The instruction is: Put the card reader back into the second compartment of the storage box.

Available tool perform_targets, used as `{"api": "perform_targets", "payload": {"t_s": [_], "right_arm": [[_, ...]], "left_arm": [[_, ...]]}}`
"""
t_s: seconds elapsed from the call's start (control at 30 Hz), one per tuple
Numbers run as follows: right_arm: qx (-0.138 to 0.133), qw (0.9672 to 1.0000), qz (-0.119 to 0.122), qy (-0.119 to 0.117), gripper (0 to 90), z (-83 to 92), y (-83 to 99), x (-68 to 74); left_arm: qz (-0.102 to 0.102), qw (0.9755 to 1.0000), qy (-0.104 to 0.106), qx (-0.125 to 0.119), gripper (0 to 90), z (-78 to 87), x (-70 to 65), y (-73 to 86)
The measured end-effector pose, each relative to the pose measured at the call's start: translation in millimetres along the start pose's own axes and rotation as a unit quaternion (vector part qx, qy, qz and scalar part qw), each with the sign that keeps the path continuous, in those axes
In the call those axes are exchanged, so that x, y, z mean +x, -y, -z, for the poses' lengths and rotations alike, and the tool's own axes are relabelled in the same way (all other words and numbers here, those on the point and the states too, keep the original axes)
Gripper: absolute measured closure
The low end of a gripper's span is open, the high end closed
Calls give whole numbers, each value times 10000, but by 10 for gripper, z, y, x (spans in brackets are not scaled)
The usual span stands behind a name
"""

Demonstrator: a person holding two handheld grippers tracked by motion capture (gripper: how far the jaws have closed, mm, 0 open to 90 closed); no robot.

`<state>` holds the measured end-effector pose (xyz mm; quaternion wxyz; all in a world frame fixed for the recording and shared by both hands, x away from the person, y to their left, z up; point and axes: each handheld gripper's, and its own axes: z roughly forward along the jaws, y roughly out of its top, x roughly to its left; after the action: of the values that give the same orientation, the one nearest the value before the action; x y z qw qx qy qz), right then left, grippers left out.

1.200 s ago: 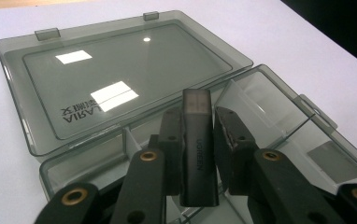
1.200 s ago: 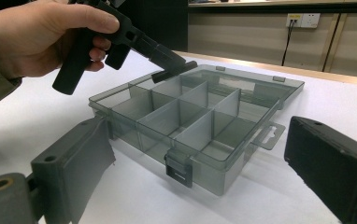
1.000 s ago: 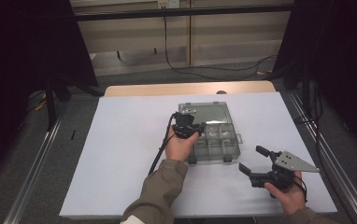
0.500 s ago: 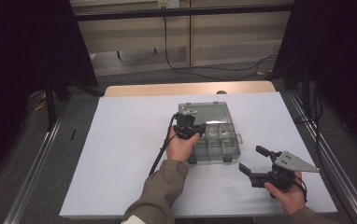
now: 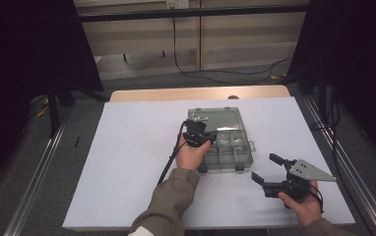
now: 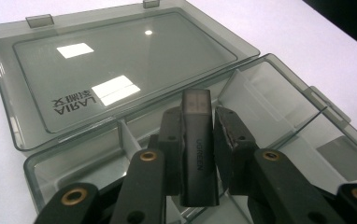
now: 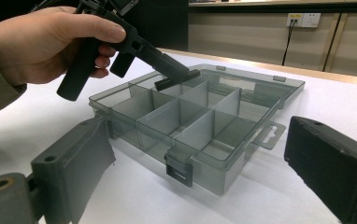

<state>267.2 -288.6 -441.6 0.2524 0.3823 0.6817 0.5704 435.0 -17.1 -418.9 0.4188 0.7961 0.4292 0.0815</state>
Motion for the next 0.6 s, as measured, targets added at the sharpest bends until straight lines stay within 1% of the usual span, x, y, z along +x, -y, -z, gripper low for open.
{"api": "perform_targets", "payload": {"t_s": [0.07,0.2,0.37,0.4,0.47,0.53,0.57,0.6], "right_arm": [[-1,10000,0,2,65,0,0,0],[-1,10000,1,-1,65,0,0,0],[3,10000,-8,-4,65,-1,1,-1],[1,10000,-4,-4,65,-1,1,0],[6,10000,-6,-12,65,-2,1,1],[1,10000,-3,-6,65,-2,1,1],[9,10000,3,-5,65,-1,1,-1],[8,10000,9,-4,65,-1,2,-2]], "left_arm": [[-15,10000,-20,5,739,-5,4,2],[21,10000,-23,12,739,-14,11,5],[-9,10000,-28,22,739,-25,14,8],[-39,10000,-56,27,738,-29,14,9],[-80,9999,-126,2,708,-33,16,11],[-55,9999,-118,-13,681,-22,16,6],[-98,9998,-155,-7,664,-11,21,0],[-65,9999,-138,-30,651,-4,22,-3]]}}
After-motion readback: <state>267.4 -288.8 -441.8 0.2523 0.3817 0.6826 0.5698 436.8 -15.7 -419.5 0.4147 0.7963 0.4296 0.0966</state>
